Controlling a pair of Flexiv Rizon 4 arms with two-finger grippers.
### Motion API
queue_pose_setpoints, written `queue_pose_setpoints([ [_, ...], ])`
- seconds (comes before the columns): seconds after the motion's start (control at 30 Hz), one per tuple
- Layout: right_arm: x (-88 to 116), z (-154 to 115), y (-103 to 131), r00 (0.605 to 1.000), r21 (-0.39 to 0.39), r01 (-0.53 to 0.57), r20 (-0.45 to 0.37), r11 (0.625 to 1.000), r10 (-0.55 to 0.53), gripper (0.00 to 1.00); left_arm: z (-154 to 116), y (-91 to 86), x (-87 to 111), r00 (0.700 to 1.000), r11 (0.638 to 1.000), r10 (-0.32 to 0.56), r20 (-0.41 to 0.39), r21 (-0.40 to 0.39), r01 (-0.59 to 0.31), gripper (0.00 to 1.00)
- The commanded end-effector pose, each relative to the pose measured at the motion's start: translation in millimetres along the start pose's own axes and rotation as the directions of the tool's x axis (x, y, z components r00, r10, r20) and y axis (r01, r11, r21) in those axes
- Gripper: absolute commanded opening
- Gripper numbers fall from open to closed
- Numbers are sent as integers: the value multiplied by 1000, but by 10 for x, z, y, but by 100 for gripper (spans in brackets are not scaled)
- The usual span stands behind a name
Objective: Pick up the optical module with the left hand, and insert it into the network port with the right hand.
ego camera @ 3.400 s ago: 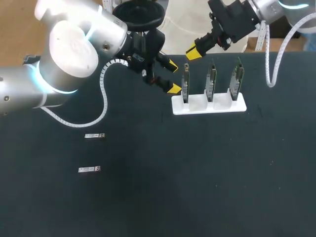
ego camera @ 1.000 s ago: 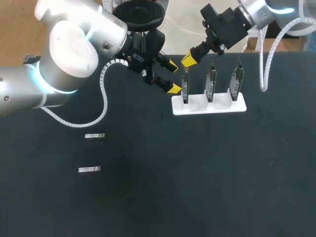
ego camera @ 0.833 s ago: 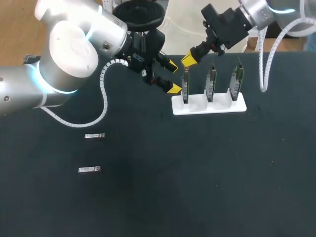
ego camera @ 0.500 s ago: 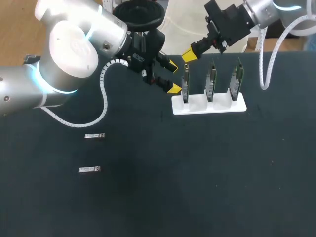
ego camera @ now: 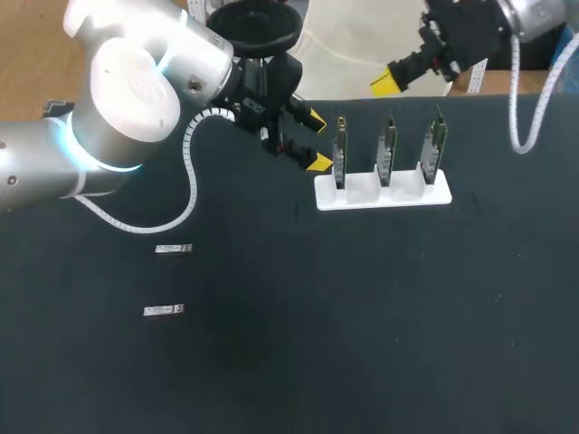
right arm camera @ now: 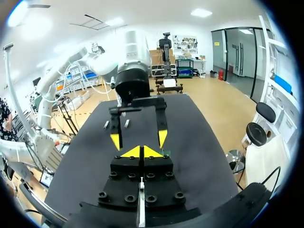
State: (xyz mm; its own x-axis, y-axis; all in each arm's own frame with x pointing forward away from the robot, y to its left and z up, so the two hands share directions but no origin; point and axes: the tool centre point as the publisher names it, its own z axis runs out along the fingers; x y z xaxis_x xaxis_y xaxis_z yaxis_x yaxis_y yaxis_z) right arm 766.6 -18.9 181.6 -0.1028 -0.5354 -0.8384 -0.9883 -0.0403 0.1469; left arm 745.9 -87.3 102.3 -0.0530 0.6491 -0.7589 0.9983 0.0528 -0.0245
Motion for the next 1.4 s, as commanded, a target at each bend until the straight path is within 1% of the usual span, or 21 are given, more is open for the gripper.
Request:
queue_pose_setpoints([
  [0.03,93,-154,26,1000,-15,9,-12,1000,-9,0,2,13,-13,1000,1000,-3,-7,2,3,100],
  [0.17,204,-266,4,1000,-24,6,-27,1000,-7,0,2,13,-13,1000,1000,-3,-7,2,3,100],
  [0.4,328,-394,-21,999,-31,-3,-52,1000,2,0,2,13,-13,1000,1000,-3,-7,2,3,100],
  [0.43,372,-420,-34,998,-39,-8,-57,999,6,0,2,13,-13,1000,1000,-3,-7,2,3,100],
  [0.53,430,-448,-49,999,-50,-17,-52,999,15,0,2,13,-13,1000,1000,-3,-7,2,3,100],
  [0.8,507,-418,-33,998,-57,-22,-62,998,19,0,2,13,-13,1000,1000,-3,-7,2,3,100],
  [1.27,556,-360,-12,998,-59,-17,-66,998,13,0,2,13,-13,1000,1000,-3,-7,2,3,100],
  [1.3,554,-349,1,997,-62,-16,-83,998,10,8,2,13,-13,1000,1000,-3,-7,2,3,100],
  [1.33,552,-338,10,996,-64,-7,-87,998,2,100,2,13,-13,1000,1000,-3,-7,2,3,100],
  [1.4,552,-338,10,996,-64,-7,-87,998,2,100,2,13,-13,1000,1000,-3,-7,2,3,100],
])
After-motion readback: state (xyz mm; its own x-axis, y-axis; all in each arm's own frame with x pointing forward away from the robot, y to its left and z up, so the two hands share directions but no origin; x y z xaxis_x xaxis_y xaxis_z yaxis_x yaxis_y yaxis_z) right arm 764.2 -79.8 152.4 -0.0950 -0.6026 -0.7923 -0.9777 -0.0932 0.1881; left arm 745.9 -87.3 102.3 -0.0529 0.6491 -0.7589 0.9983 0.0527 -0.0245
